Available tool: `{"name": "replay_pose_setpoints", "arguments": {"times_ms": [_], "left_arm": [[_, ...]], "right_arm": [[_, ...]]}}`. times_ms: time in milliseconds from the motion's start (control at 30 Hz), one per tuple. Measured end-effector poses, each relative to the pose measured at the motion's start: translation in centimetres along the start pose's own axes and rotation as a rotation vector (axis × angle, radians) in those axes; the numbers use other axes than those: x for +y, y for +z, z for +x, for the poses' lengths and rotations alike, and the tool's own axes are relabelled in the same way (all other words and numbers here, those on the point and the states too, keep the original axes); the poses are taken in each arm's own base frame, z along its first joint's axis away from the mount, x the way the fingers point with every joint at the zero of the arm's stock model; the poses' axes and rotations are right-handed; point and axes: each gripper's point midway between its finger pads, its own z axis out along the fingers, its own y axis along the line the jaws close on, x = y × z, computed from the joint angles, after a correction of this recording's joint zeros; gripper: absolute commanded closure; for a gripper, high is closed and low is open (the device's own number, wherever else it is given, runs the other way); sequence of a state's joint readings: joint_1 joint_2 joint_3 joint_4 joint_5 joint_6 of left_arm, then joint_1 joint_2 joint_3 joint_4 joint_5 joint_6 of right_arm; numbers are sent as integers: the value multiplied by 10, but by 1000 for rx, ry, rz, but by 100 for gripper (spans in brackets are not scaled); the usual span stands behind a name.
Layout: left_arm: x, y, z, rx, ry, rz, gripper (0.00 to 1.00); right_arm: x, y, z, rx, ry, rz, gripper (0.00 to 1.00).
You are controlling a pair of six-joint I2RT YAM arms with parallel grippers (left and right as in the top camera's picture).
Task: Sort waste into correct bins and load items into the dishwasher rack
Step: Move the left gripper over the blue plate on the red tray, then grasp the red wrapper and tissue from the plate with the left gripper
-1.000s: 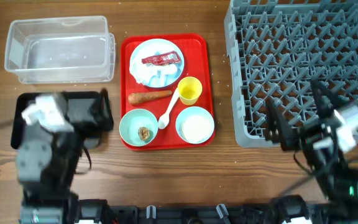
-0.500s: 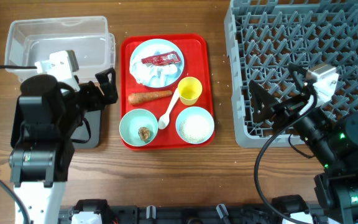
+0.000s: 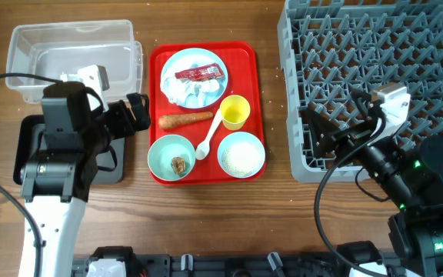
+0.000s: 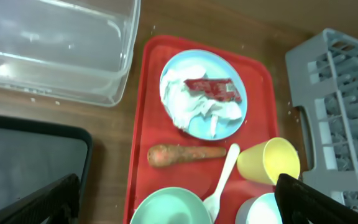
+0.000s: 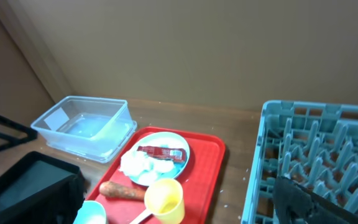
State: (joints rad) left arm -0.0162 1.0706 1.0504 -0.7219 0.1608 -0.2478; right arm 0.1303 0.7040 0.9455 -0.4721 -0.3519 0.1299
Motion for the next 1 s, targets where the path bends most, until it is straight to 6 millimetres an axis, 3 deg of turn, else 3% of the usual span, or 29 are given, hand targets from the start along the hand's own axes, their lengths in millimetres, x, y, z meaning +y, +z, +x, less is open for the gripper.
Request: {"name": "replay_pose_setpoints", "arguments": {"times_ms": [100,167,233,267,300,333,367,400,433,467,500,533,567,600,667,700,733,767,933,1000], "left_arm": [[0,4,6,35,-5,7,0],[-3,5,8,42,-6,21,2],[-4,5,8,45,-6,31,23],[-5,5,8,46,-5,34,48],[-5,5,8,47,-4,36,80],[-5,5,8,47,-14,37,91],[-6,5,8,47,-21,38,96],[-6,5,8,48,-27,37,96],[-6,5,8,46,-40,38,96],[-6,5,8,45,-46,38,88],[-6,5,6,39,-65,40,32],[-7,5,5,36,-83,42,1],[-9,5,4,30,-89,52,46],[-11,5,2,25,-96,66,96],[-17,4,-1,18,-112,100,96],[-20,4,-3,14,-110,113,86],[-22,4,-4,11,-110,124,32],[-24,4,-6,4,-106,136,0],[-38,-1,-18,-15,-114,203,0],[-49,-11,-38,39,-101,189,0]], "right_arm": [[0,0,1,3,13,0,1],[0,0,1,4,17,0,7],[0,0,3,11,26,2,11],[-1,0,3,14,28,2,15],[-1,0,4,14,29,2,34],[-1,0,4,14,31,2,57],[-1,0,4,15,32,3,87],[-1,0,5,18,33,3,96],[-1,0,6,22,35,4,92],[-1,0,6,25,36,4,22],[-1,0,7,28,42,5,0],[-1,0,7,30,50,5,14],[-1,0,7,29,53,5,96],[-1,0,7,28,55,5,96],[-1,0,8,32,57,5,92],[-1,0,9,36,60,6,3],[-1,0,10,39,63,6,0],[-1,0,10,38,70,6,0],[0,0,3,11,57,2,0],[-1,1,2,15,62,3,0]]}}
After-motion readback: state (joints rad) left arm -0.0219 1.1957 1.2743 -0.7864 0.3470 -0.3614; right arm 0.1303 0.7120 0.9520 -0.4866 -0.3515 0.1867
